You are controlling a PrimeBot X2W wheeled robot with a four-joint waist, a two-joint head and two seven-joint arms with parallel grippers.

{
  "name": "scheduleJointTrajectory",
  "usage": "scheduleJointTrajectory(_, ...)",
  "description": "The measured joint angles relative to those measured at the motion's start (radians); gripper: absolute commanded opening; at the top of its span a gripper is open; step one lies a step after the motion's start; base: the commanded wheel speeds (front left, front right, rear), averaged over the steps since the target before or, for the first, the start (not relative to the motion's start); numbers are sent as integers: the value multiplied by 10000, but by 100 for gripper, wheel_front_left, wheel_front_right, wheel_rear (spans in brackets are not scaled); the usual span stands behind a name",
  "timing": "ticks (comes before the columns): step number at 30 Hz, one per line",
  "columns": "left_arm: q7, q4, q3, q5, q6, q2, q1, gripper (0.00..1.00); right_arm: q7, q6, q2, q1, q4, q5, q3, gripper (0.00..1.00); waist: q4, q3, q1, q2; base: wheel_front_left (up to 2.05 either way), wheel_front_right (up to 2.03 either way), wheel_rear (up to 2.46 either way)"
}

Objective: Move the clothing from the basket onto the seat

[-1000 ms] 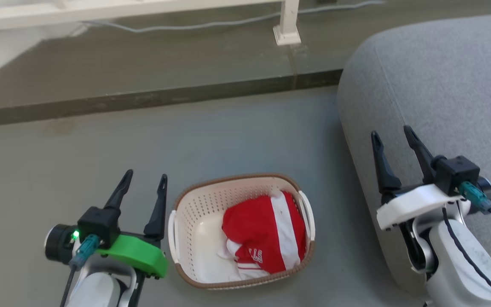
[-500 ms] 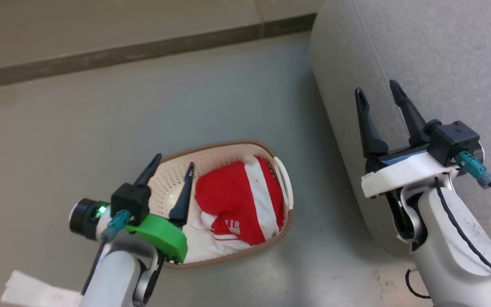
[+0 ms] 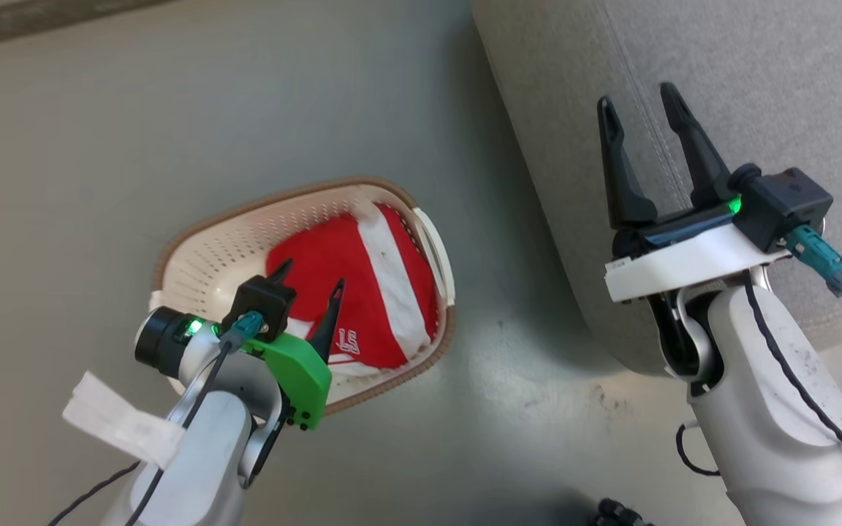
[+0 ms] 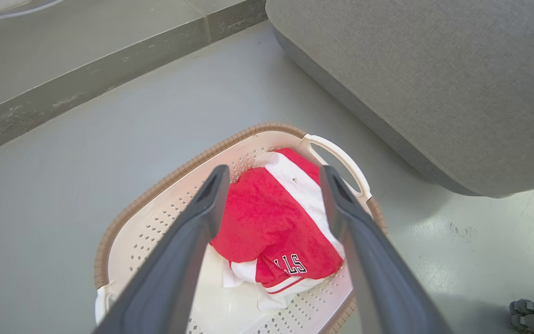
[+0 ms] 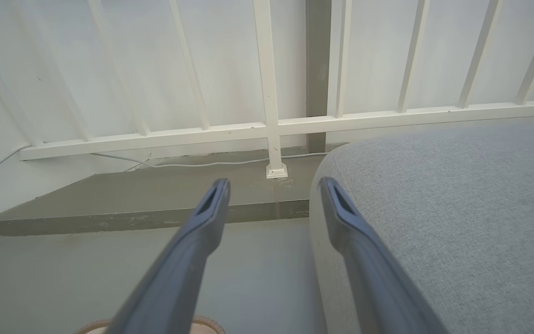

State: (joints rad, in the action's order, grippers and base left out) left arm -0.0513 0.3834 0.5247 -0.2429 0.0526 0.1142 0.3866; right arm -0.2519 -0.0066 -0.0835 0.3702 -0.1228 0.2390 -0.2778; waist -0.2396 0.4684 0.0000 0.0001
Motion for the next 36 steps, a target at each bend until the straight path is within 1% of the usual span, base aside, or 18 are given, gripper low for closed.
scheduleJointTrajectory(4, 288, 546, 56, 15, 13, -44, 330, 100, -2, 23, 111, 198, 104, 40, 0, 100, -273, 485, 0, 0, 0, 0, 0)
scheduleJointTrajectory(10, 617, 1329, 278, 98, 188, -100, 1057, 100, -2, 84, 169, 491, 267, 38, -105, 100, -636, 1265, 0, 0, 0, 0, 0)
scheduleJointTrajectory(12, 711, 1553, 278, 100, 190, -111, 1248, 100, -2, 151, 186, 603, 376, 38, -171, 100, -712, 1477, 0, 0, 0, 0, 0)
scheduleJointTrajectory(17, 1020, 2073, 313, 61, 357, -207, 1699, 100, -31, 184, 213, 791, 591, 36, -276, 100, -867, 1991, 1, 0, 0, 0, 0)
scheduleJointTrajectory(23, 1344, 2734, 324, -4, 399, -313, 2180, 100, -31, 259, 238, 926, 717, 81, -462, 100, -1062, 2585, 1, 0, 0, 0, 0)
scheduleJointTrajectory(29, 1662, 3394, 539, 251, 470, -19, 2785, 100, -31, 284, 276, 998, 836, 171, -570, 100, -1318, 3144, 1, 0, 0, 0, 0)
scheduleJointTrajectory(36, 1753, 4130, 445, 272, 485, 284, 3181, 100, -31, 326, 322, 1198, 876, 332, -830, 100, -1681, 3659, 2, 0, 0, 0, 0)
